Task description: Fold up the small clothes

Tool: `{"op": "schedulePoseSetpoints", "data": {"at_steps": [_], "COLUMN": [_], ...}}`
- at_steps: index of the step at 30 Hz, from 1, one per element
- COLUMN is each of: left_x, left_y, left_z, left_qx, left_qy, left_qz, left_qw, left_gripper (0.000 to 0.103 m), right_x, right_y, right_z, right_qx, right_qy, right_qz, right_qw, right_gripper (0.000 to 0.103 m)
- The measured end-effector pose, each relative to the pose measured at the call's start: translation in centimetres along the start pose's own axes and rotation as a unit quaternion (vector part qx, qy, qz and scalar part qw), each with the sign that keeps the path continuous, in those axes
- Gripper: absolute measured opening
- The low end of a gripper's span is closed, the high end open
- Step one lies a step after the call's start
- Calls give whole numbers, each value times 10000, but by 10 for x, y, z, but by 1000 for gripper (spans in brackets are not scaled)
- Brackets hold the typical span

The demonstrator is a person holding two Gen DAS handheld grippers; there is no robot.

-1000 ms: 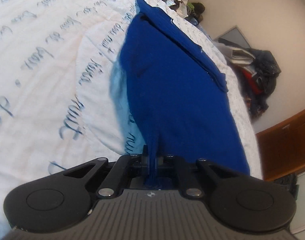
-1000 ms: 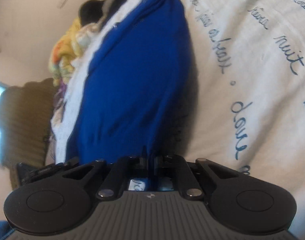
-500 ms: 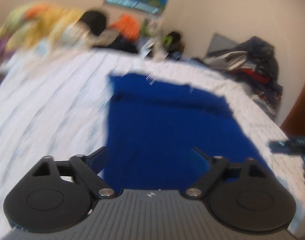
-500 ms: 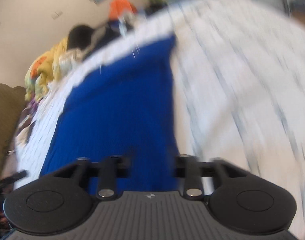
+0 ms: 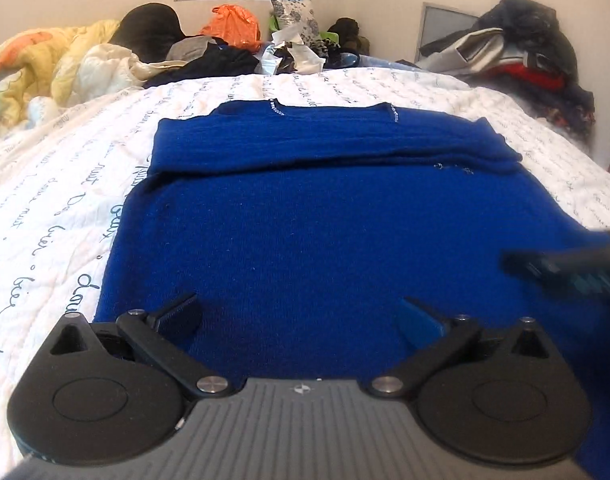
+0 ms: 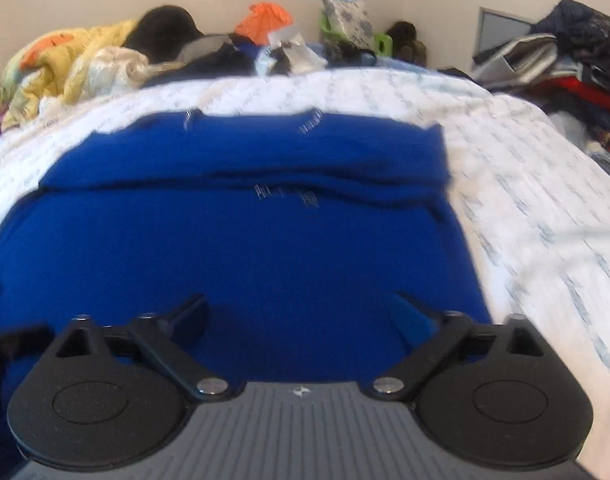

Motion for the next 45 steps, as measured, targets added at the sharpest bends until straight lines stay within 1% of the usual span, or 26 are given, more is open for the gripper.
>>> {"op": "schedulePoseSetpoints", "data": {"at_steps": [3,6,13,15,18,20,22,24,28,45], "left_x": [1,2,2,0,-13,-27,-37,-42,-42,-41], "left_y": [3,6,6,7,12,13,10,9,12,12], "left_z": [-1,-2,-5,-9,-27,-41,-51,-56,-55,-56], "left_qx": [66,87,151,189,166,76,10,57,138,145], "left_qy": [5,8,2,-87,-169,-53,-11,49,55,59], "left_qz": [9,9,-11,-10,46,123,100,50,34,30], "left_qw": [10000,10000,9999,9998,9997,9999,9999,10000,9999,9999], "left_gripper": [103,103,103,103,103,103,103,103,103,103], "right_x": [-24,-29,-28,-28,-28,-28,-28,-29,-29,-29], "right_y": [5,0,-2,-2,-2,-1,-1,-1,-2,-1], "right_z": [-21,-19,-17,-16,-15,-14,-14,-15,-15,-14], "right_qx": [-29,-88,-90,-89,-76,-59,-58,-58,-58,-51], "right_qy": [83,113,114,115,118,124,127,129,129,133], "right_qz": [29,100,117,119,123,126,124,126,128,127], "right_qw": [10000,9998,9998,9998,9998,9998,9998,9998,9998,9998], "right_gripper": [103,103,103,103,103,103,103,103,103,103]}}
Point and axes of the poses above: each gripper's, at about its wrist camera, not at the fingertips, and z roughly the way its jaws point, y to its right, x to its top, the point moved 4 cm from there along z, roughly the way its jaws point, and after that the axes turned 5 degrees about -x, right-handed, at the moved point
